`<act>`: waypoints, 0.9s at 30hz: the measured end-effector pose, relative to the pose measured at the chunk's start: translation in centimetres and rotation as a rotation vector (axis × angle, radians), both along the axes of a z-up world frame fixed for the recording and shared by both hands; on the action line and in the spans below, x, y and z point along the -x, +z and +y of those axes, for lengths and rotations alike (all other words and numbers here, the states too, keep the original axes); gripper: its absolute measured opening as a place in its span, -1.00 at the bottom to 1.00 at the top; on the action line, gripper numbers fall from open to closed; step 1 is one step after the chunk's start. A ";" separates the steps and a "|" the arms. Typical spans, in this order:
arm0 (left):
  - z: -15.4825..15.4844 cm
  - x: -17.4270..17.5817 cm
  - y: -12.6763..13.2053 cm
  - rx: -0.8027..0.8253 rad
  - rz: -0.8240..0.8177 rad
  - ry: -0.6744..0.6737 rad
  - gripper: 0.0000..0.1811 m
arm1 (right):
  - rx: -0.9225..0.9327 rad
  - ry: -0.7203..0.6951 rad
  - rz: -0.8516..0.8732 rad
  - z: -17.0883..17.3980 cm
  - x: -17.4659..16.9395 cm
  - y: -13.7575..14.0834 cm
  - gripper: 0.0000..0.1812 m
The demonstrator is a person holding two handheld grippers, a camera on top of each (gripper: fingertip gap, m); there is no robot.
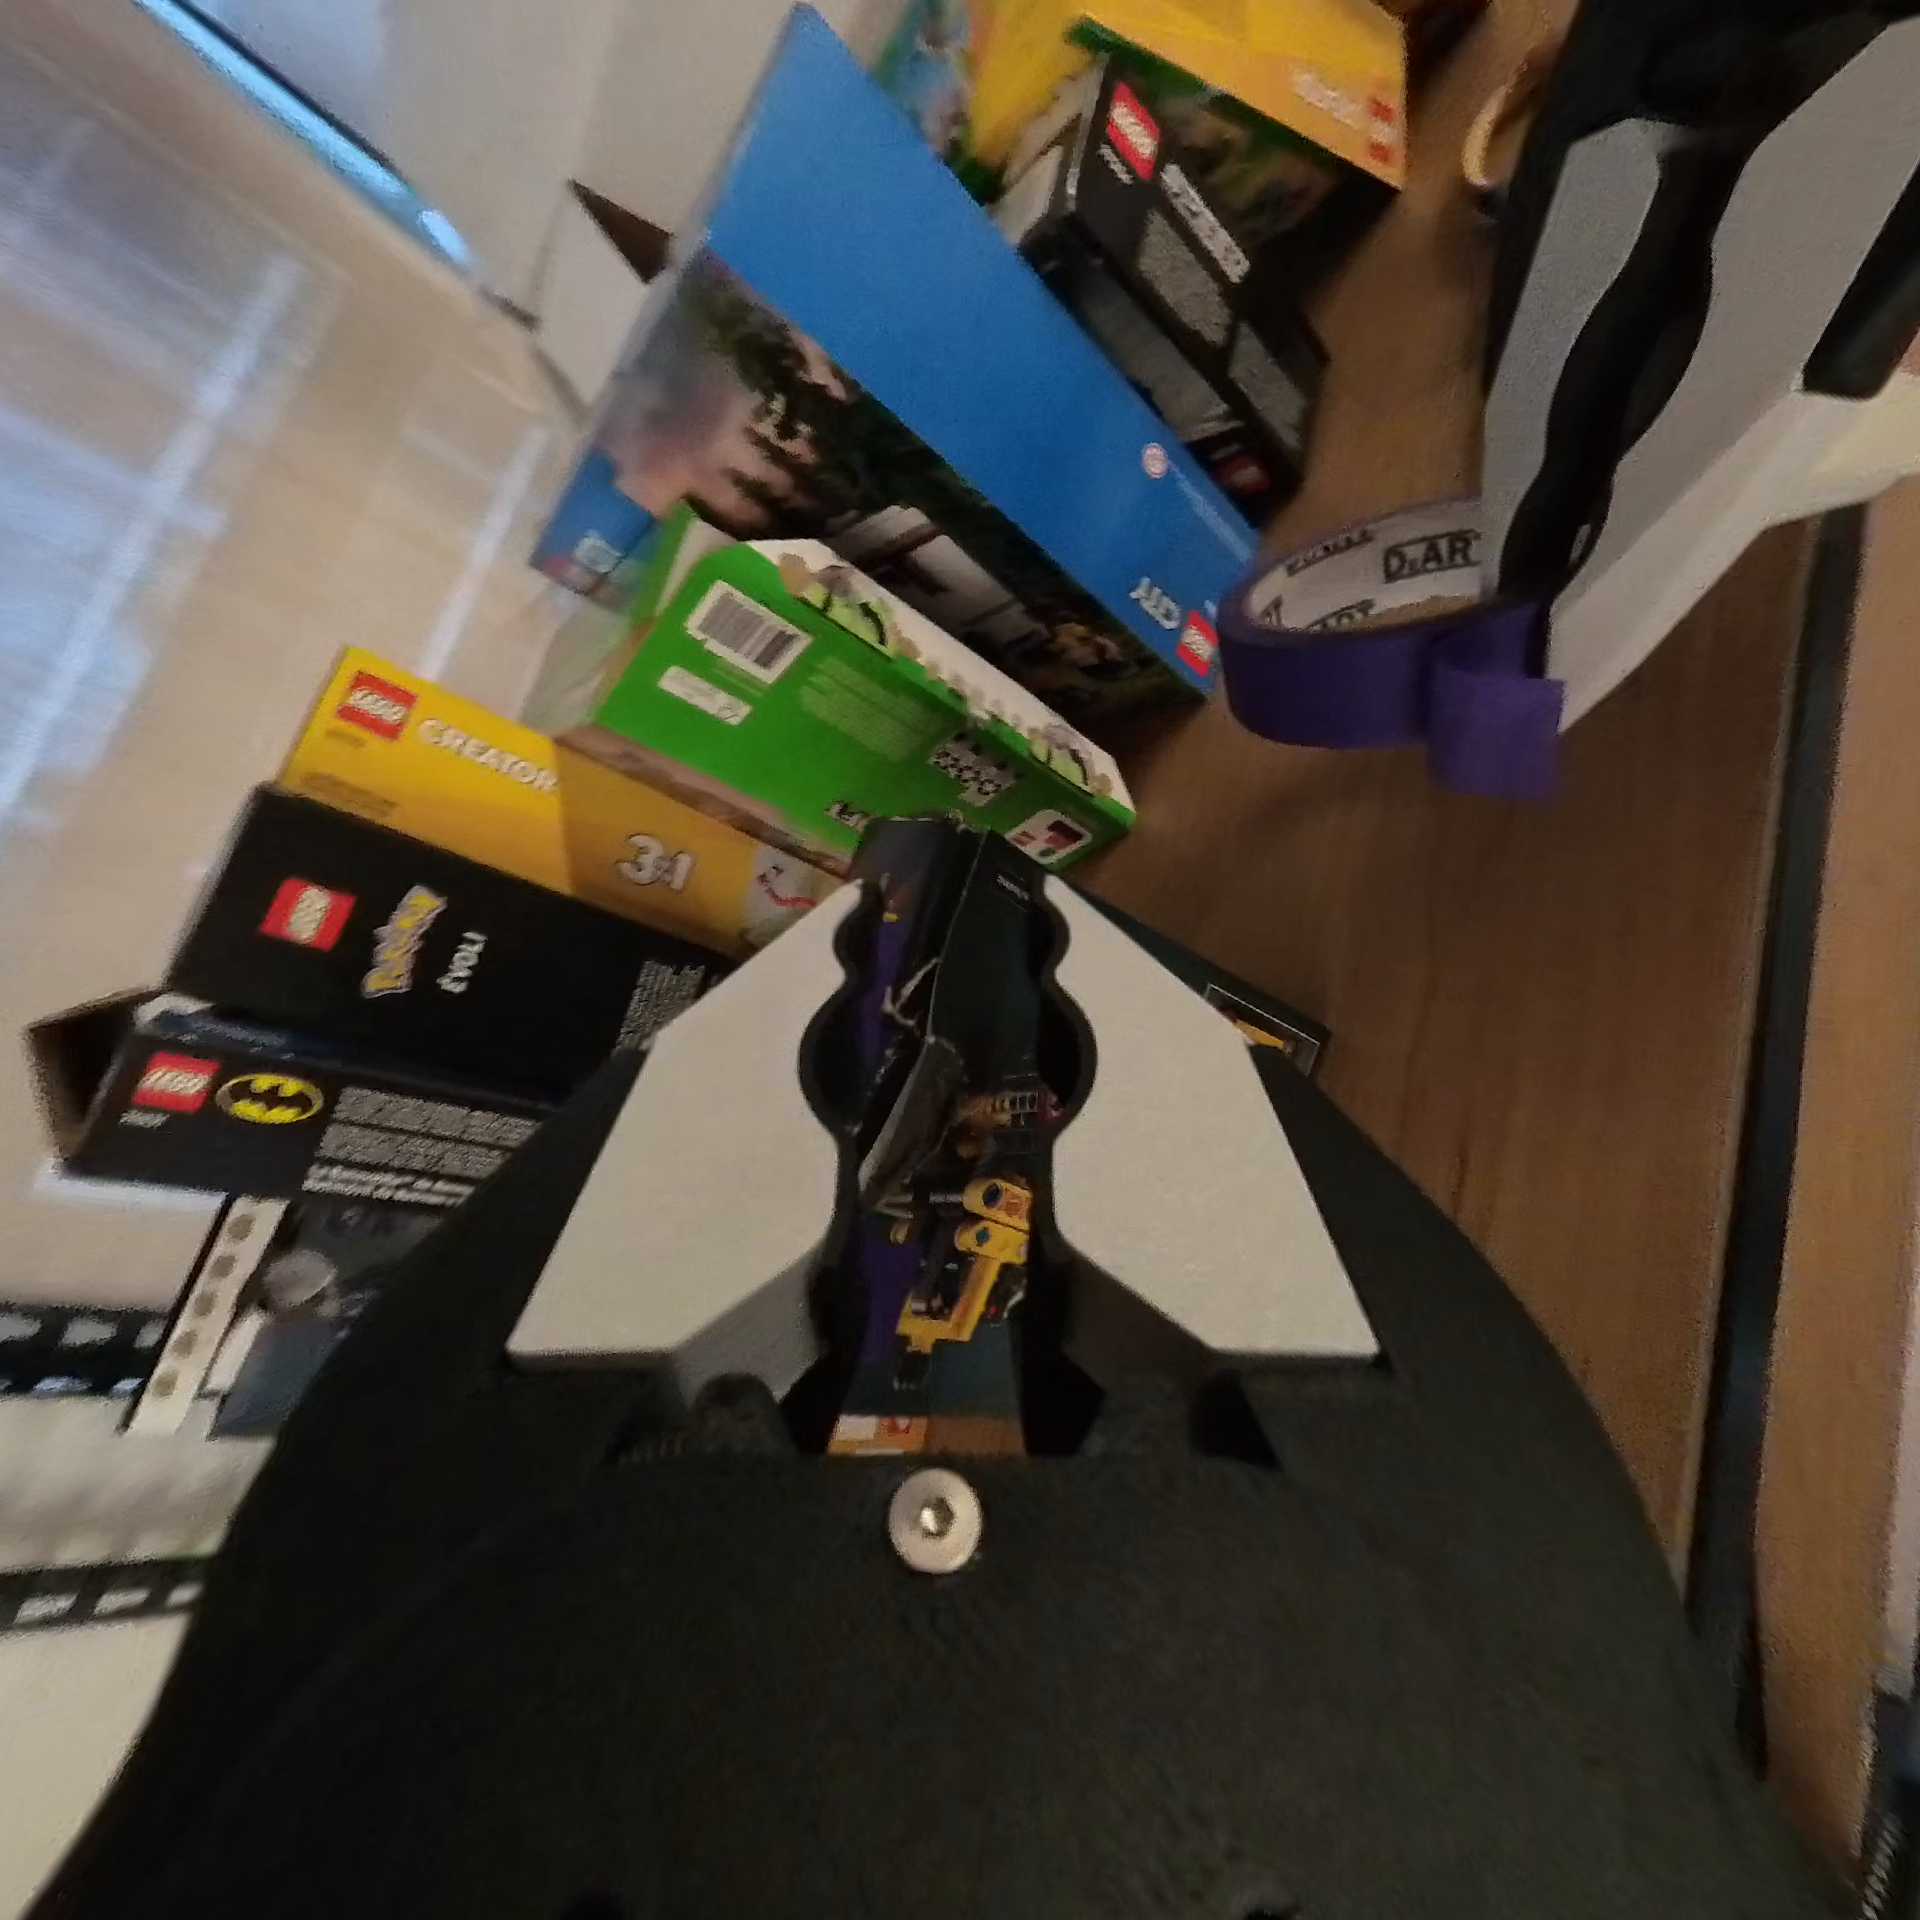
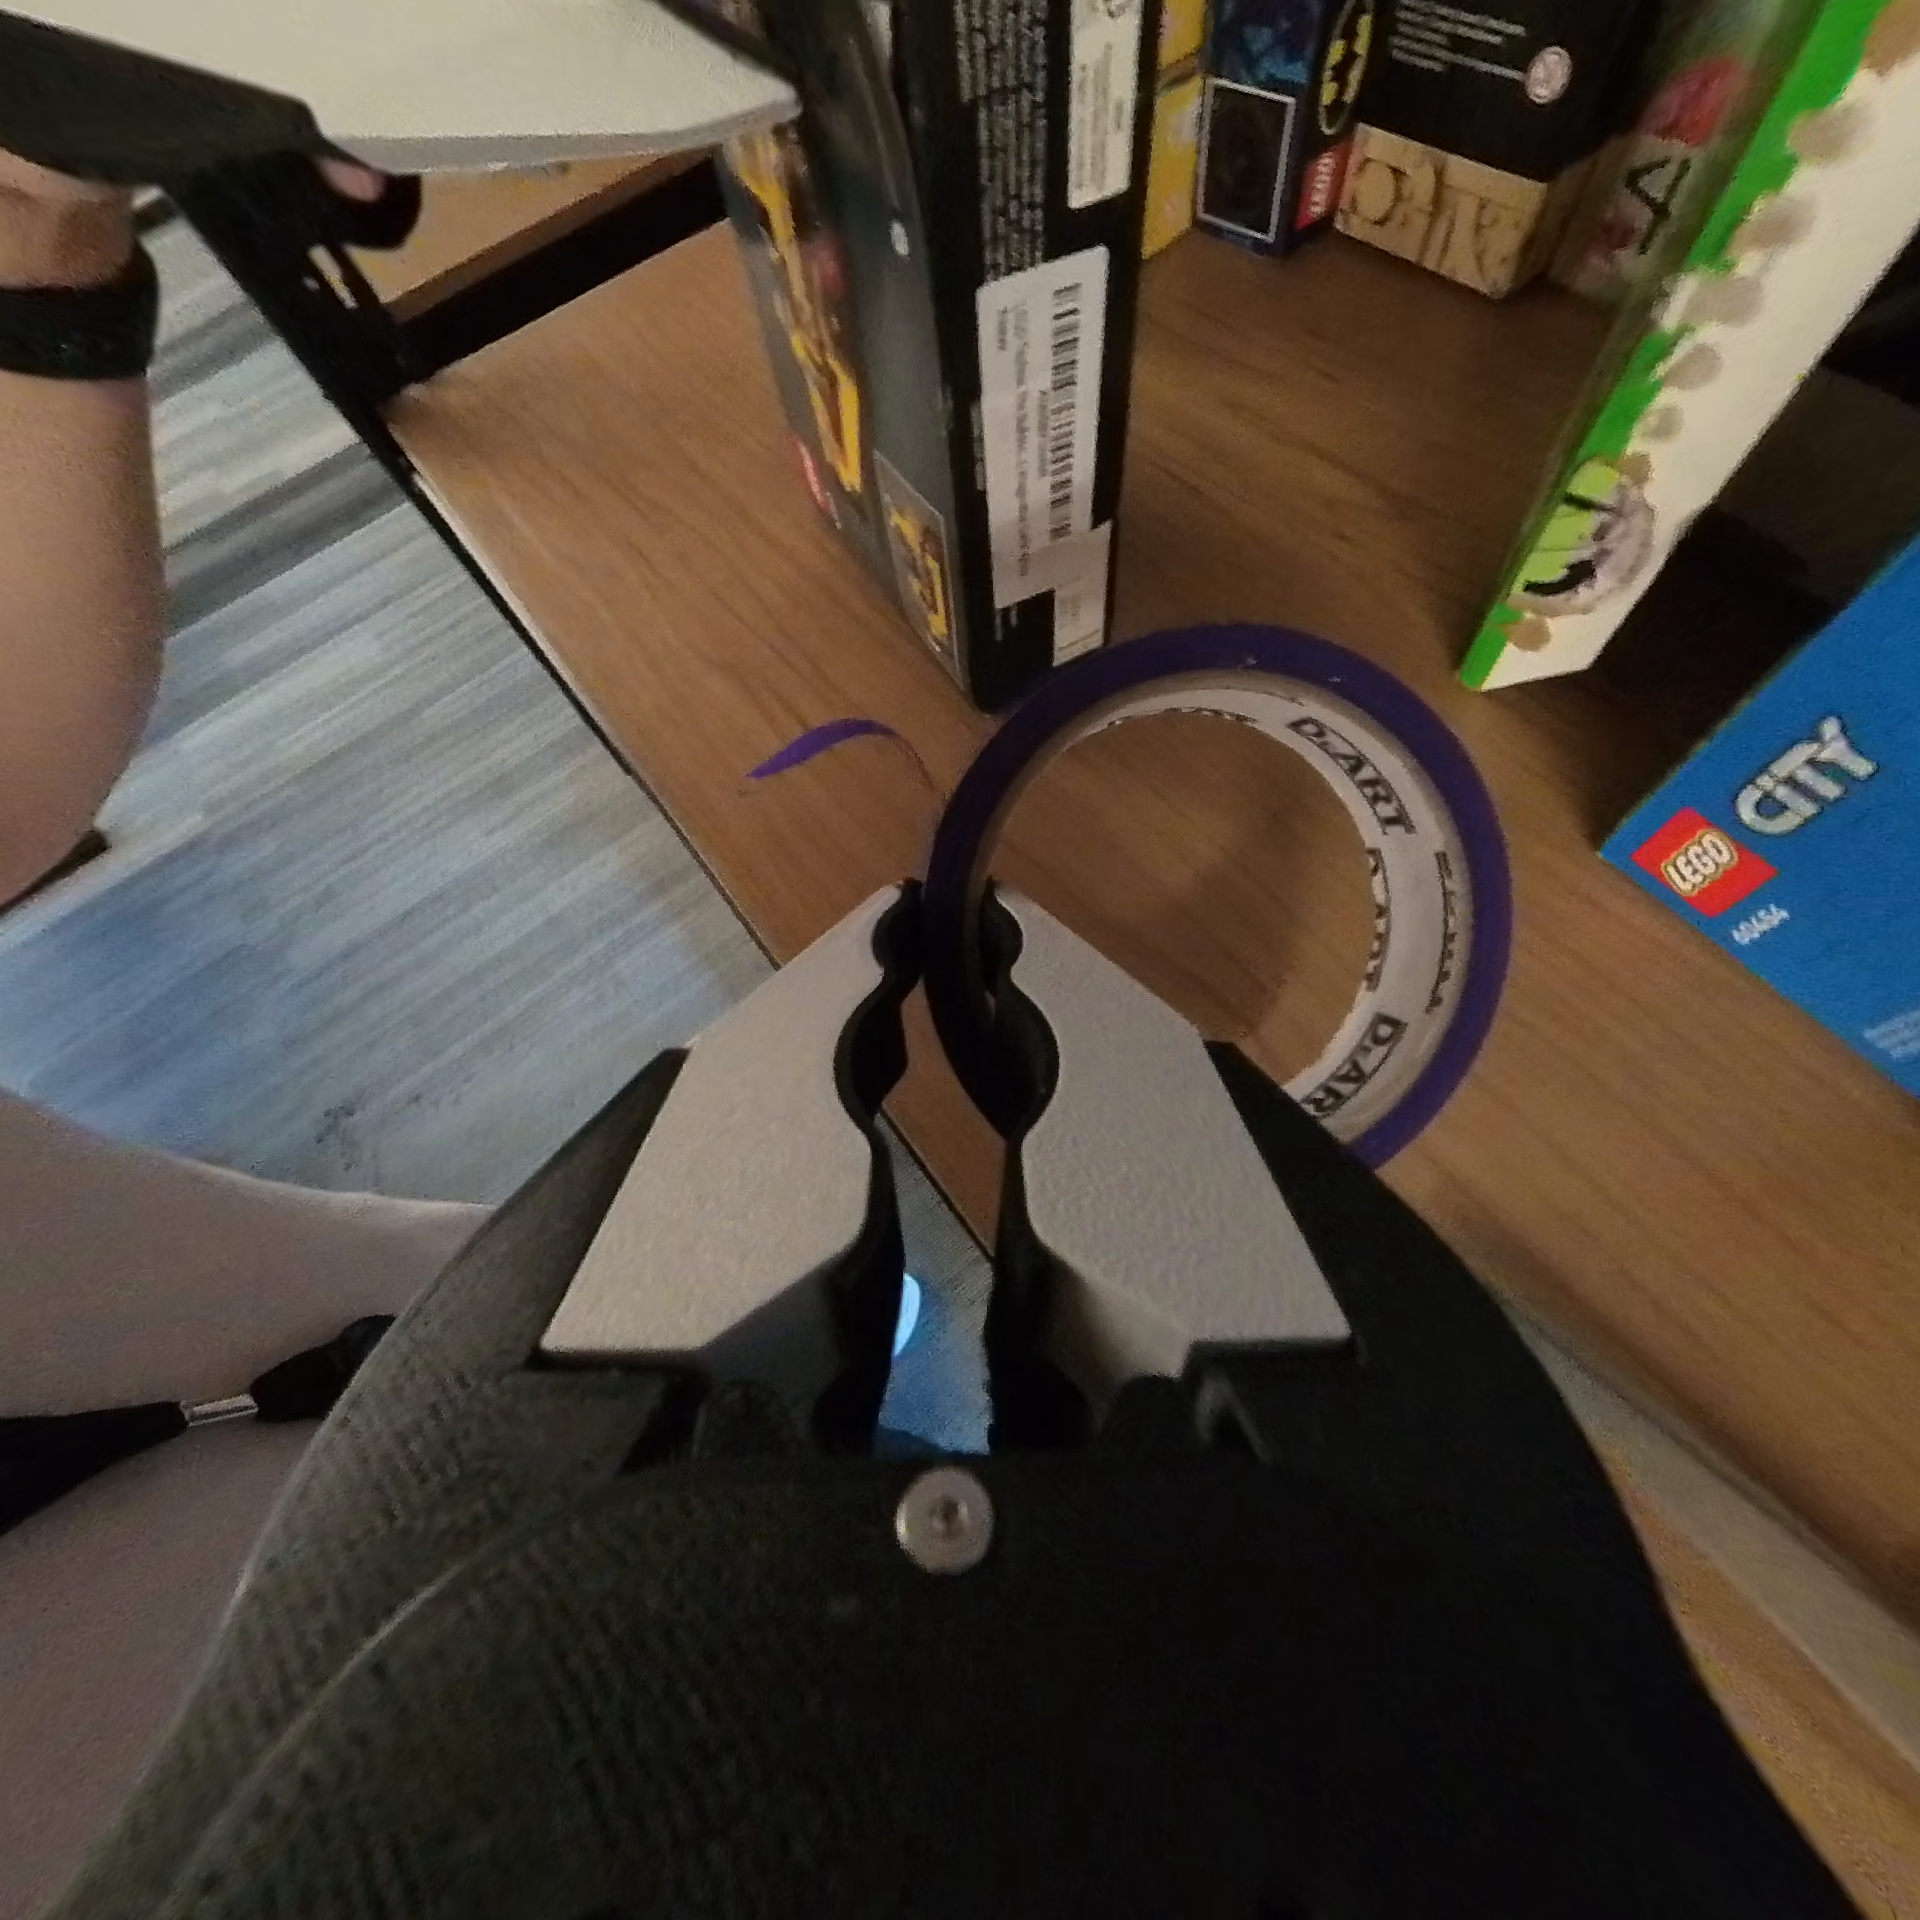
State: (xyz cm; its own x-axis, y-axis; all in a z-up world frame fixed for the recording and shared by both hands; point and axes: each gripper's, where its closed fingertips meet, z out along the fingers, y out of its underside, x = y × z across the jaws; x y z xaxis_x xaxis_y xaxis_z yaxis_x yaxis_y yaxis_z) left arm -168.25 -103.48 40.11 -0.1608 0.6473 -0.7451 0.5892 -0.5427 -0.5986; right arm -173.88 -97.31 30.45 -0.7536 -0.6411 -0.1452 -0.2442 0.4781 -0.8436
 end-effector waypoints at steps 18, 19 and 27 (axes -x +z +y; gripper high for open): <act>-0.6 -0.3 0.5 -0.111 -0.043 -0.171 -0.74 | -0.044 -0.081 0.034 1.0 1.5 -1.2 -0.91; -0.7 -0.4 0.0 -0.138 -0.065 -0.172 -0.75 | -0.041 -0.075 0.039 1.0 1.5 -1.1 -0.91; -1.0 -0.3 0.1 -0.178 -0.067 -0.204 -0.80 | -0.029 -0.037 0.069 0.9 1.6 -0.7 -0.90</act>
State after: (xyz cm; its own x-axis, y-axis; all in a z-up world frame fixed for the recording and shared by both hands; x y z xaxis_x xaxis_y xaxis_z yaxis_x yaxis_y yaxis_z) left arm -167.94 -104.46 40.24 0.0324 0.7831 -0.6211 0.5201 -0.5438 -0.6586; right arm -175.46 -96.46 29.71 -0.7854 -0.6091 -0.1101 -0.2834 0.5120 -0.8109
